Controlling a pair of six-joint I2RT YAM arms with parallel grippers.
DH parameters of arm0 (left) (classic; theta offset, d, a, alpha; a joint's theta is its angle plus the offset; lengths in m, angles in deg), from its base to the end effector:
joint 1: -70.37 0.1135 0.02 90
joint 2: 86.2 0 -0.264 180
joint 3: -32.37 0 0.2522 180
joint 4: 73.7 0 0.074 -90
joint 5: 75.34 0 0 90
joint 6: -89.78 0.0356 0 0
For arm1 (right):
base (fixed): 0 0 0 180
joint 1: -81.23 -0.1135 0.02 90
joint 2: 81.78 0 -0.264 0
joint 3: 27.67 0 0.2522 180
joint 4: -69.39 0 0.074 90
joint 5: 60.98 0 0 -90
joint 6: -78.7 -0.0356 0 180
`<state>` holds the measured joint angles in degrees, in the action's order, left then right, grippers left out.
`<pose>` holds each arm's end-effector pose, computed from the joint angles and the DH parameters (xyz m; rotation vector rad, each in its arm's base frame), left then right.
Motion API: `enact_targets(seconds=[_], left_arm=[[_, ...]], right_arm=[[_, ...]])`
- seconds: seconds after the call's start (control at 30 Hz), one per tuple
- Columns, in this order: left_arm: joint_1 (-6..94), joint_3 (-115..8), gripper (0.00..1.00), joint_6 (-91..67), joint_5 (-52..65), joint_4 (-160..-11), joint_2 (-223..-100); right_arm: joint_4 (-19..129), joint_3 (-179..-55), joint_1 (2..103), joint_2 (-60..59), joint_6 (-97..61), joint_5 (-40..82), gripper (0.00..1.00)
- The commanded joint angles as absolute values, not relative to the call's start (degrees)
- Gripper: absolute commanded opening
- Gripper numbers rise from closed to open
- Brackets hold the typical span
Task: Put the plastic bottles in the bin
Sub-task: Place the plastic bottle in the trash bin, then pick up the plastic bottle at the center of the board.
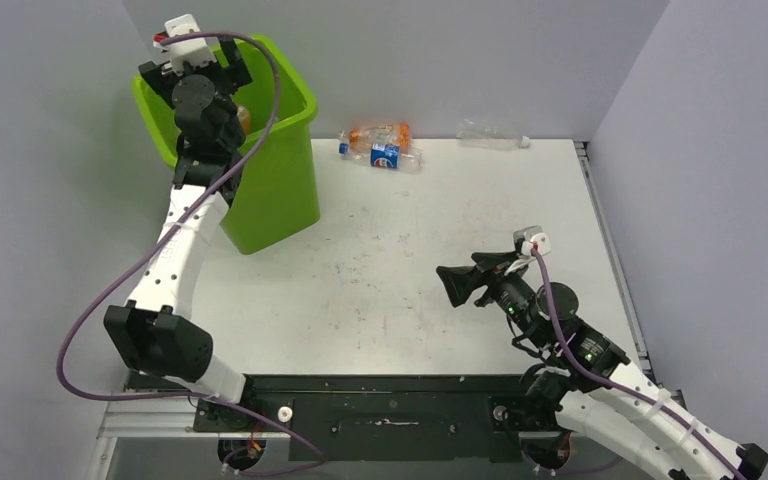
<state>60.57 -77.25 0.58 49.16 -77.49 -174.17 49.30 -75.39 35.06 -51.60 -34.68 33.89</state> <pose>0.3418 -0.0386 0.5021 -0.4030 1.2562 0.2450 0.1003 0.1001 0.3174 -0.2656 1.6647 0.8600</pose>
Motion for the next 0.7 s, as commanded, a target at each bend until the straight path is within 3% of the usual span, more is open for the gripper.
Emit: enact_targets(seconds=[0.0, 0.17, 0.33, 0.5, 0.67], left_arm=[[56.1, -80.2, 0.96, 7.3, 51.3, -62.5, -170.0], [41.3, -80.0, 0.96, 12.8, 48.7, -62.8, -164.1], [30.1, -73.1, 0.96, 3.1, 39.0, -75.2, -155.2], [24.5, -56.9, 0.96, -5.9, 29.0, -83.7, -146.1], [23.6, -41.2, 0.96, -11.6, 22.4, -87.4, -134.7]], right_arm=[[51.6, -75.3, 34.8, -49.7, -37.9, 40.8, 0.90], [54.2, -78.7, 35.1, -42.2, -38.2, 47.7, 0.90], [66.5, -79.8, 36.6, -31.8, -41.4, 50.7, 0.90], [76.9, -84.6, 44.5, -15.3, -44.1, 44.5, 0.90], [80.6, -97.0, 51.7, 4.9, -35.6, 34.7, 0.90]])
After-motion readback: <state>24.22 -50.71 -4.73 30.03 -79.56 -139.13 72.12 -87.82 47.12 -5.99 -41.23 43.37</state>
